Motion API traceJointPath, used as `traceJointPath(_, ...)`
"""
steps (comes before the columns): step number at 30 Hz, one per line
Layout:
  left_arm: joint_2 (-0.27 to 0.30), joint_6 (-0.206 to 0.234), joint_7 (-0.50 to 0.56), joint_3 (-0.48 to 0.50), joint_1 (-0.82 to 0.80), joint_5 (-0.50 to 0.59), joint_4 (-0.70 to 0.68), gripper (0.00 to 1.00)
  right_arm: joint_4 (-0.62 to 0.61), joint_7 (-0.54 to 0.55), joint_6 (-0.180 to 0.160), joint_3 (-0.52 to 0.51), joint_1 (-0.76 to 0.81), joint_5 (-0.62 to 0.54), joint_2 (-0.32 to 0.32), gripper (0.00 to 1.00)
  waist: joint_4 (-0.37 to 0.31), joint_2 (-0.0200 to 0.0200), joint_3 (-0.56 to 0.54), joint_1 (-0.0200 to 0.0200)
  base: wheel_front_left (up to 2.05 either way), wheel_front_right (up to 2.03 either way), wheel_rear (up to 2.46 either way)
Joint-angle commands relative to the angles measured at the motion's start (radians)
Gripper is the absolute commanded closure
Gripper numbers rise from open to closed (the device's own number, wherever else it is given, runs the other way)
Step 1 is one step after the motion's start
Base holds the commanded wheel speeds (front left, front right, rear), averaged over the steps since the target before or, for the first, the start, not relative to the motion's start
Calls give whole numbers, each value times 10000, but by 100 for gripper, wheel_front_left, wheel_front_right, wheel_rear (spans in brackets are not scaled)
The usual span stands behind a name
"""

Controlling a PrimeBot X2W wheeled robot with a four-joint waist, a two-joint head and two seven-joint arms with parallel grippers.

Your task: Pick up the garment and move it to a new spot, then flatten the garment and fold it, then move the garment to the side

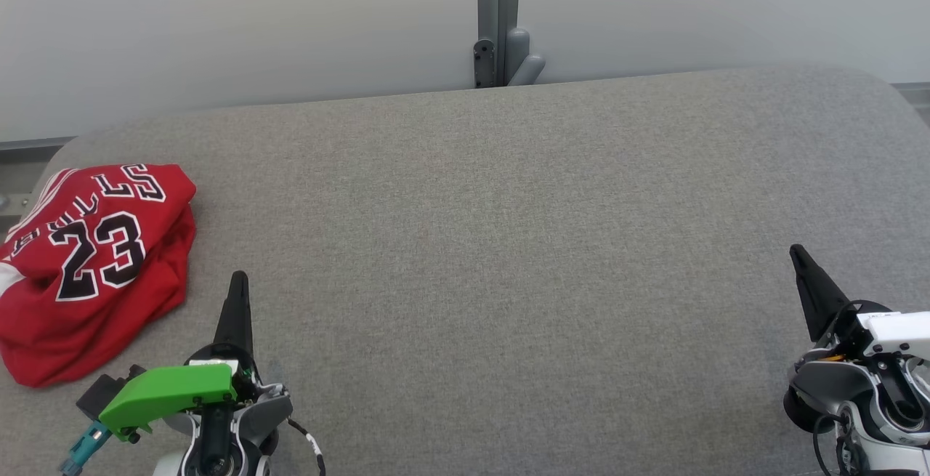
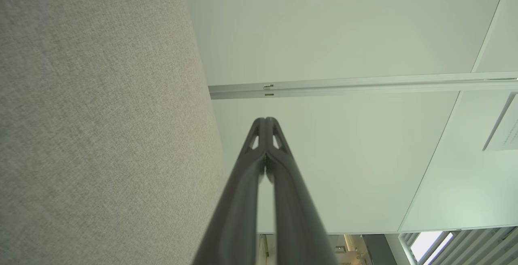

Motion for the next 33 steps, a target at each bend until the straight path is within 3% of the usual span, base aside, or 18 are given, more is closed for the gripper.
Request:
traceJointPath(1,9,-59,8,10,-92,19,-8,100,12,34,8,-24,-112,-70,5,100,0,0,0,0,0,0,0)
traceJointPath(33,10,-60,2,2,-93,12,-7,100,12,60,8,-56,-120,-83,24,100,0,0,0,0,0,0,0)
